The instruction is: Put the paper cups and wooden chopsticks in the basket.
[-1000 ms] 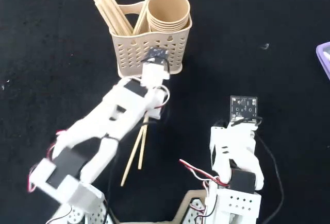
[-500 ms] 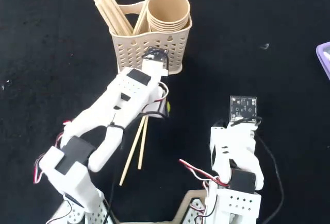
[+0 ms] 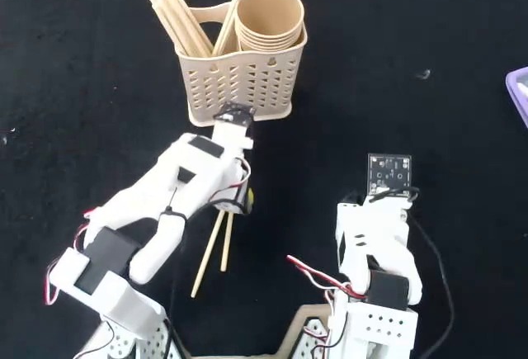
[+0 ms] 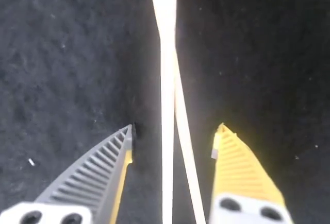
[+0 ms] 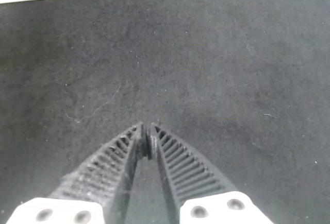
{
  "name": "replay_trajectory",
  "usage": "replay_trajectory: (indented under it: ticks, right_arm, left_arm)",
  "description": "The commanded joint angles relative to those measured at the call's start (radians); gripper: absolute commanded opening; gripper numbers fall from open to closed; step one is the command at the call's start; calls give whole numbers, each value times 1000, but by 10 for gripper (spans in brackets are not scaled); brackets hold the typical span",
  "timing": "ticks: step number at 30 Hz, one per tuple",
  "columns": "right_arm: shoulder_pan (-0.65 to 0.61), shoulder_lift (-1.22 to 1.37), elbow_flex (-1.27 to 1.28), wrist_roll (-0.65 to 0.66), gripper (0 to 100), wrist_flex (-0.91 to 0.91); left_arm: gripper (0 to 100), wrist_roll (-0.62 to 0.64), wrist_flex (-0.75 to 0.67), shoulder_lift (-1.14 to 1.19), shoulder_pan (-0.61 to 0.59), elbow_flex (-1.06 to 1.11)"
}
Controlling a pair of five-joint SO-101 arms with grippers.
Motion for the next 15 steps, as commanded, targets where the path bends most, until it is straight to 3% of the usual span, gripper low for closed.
replay_trajectory:
  ticks: [1, 3, 7, 15]
  right_arm:
    - [-8, -16, -2, 12, 15, -5]
    - [-8, -16, -2, 12, 15, -5]
    - [-8, -16, -2, 12, 15, -5]
    - [-8, -16, -2, 12, 15, -5]
  left_arm:
    - [245, -32, -46, -35, -7, 27]
    - [237, -34, -46, -35, -7, 41]
    - [123, -35, -49, -37, -5, 50]
    - [88, -35, -41, -46, -4, 54]
